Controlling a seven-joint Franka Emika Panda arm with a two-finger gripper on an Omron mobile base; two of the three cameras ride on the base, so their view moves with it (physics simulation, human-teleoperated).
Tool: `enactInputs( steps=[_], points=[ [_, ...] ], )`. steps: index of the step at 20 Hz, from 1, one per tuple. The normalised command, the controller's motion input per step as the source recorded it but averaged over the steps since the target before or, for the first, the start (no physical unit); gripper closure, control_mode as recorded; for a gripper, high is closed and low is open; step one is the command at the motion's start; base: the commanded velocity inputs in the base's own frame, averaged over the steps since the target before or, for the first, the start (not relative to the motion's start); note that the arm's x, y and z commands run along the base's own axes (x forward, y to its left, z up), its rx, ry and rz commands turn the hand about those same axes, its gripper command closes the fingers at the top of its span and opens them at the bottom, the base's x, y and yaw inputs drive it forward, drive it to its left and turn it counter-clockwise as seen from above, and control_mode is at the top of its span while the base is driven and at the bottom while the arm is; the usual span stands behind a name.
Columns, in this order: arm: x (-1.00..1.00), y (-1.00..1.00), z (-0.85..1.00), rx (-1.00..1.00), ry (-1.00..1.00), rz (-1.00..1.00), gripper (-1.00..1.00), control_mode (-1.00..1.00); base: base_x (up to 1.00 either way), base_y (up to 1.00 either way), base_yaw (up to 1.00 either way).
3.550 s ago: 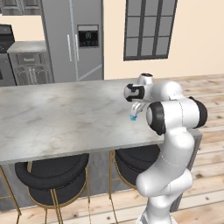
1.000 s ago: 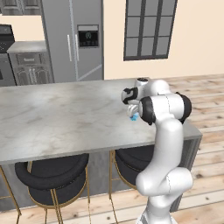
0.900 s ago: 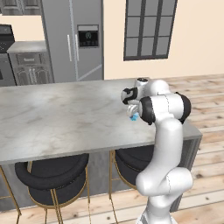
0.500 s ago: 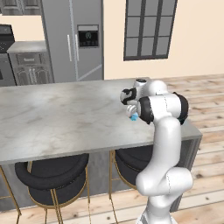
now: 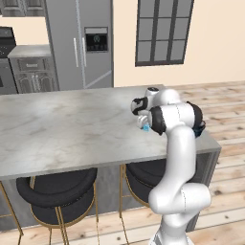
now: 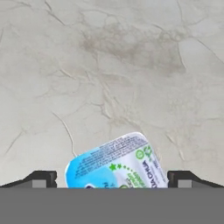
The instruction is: Stack the yogurt containers by placing the smaller containers on top of the larger containers.
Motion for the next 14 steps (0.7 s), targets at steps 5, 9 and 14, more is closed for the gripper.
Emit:
enactInputs(
  steps=[5, 9, 14],
  points=[
    [0.13, 0.00, -0.11, 0.00, 0.00, -0.01, -1.00, -1.00, 0.00, 0.00, 0.00],
    [0.00, 0.00, -0.04, 0.00, 0.00, -0.01, -1.00, -1.00, 0.00, 0.00, 0.00],
    [0.00, 0.00, -0.04, 0.00, 0.00, -0.03, -1.00, -1.00, 0.00, 0.00, 0.00]
  ],
)
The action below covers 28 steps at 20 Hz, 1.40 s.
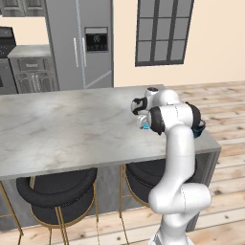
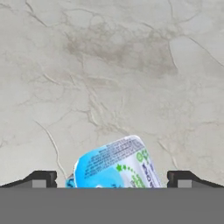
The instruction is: Stack the yogurt containers by placing the smaller containers on top of the larger containers.
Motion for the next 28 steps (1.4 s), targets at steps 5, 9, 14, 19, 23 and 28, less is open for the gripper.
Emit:
enactInputs(
  steps=[5, 9, 14, 19, 23, 28],
  points=[
    [0.00, 0.00, -0.05, 0.00, 0.03, -0.06, 1.00, -1.00, 0.00, 0.00, 0.00],
    [0.00, -0.11, -0.06, 0.00, 0.05, -0.06, 1.00, -1.00, 0.00, 0.00, 0.00],
    [0.00, -0.03, 0.00, 0.00, 0.04, -0.06, 1.00, -1.00, 0.00, 0.00, 0.00],
    [0.00, 0.00, 0.34, 0.00, 0.00, -0.02, 1.00, -1.00, 0.00, 0.00, 0.00],
    [0.00, 0.00, 0.61, -0.01, -0.03, -0.01, 1.00, -1.00, 0.00, 0.00, 0.00],
    [-0.15, 0.00, 0.66, -0.05, -0.12, -0.09, 1.00, -1.00, 0.00, 0.00, 0.00]
  ],
)
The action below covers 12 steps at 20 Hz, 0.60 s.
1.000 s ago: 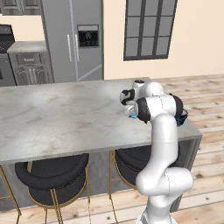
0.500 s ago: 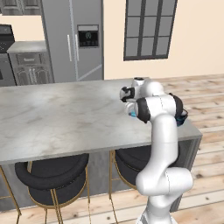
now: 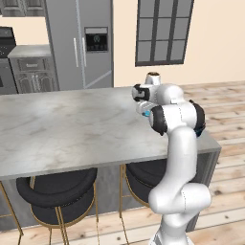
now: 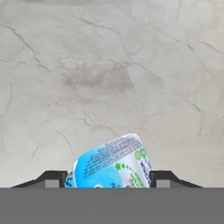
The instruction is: Stack the yogurt containers by placing the smaller containers on top of the larger containers.
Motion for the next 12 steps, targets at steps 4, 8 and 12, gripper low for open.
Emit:
enactInputs(
  steps=[4, 8, 12],
  points=[
    [-0.37, -0.14, 0.59, -0.09, -0.11, -0.22, 1.00, -1.00, 0.00, 0.00, 0.00],
    [-0.45, -0.33, 0.32, -0.08, -0.01, -0.35, 1.00, -1.00, 0.00, 0.00, 0.00],
    [-0.30, -0.49, 0.19, -0.05, 0.00, -0.43, 1.00, -1.00, 0.00, 0.00, 0.00]
  ],
)
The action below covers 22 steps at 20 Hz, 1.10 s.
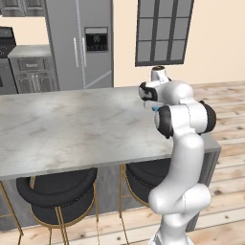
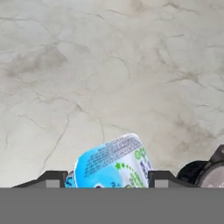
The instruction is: Stack the yogurt containers by placing the smaller containers on top of the larger containers.
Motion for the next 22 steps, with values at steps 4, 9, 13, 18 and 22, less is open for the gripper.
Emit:
enactInputs(
  steps=[4, 9, 13, 18, 22],
  points=[
    [-0.05, -0.29, 0.37, -0.08, 0.00, -0.44, 1.00, -1.00, 0.00, 0.00, 0.00],
    [0.00, -0.09, 0.57, -0.11, 0.00, -0.40, 1.00, -1.00, 0.00, 0.00, 0.00],
    [0.00, -0.15, 0.35, -0.08, 0.00, -0.35, 1.00, -1.00, 0.00, 0.00, 0.00],
    [-0.05, -0.35, 0.20, -0.04, 0.06, -0.33, 1.00, -1.00, 0.00, 0.00, 0.00],
    [-0.18, -0.50, 0.04, -0.02, 0.05, -0.33, 1.00, -1.00, 0.00, 0.00, 0.00]
  ],
)
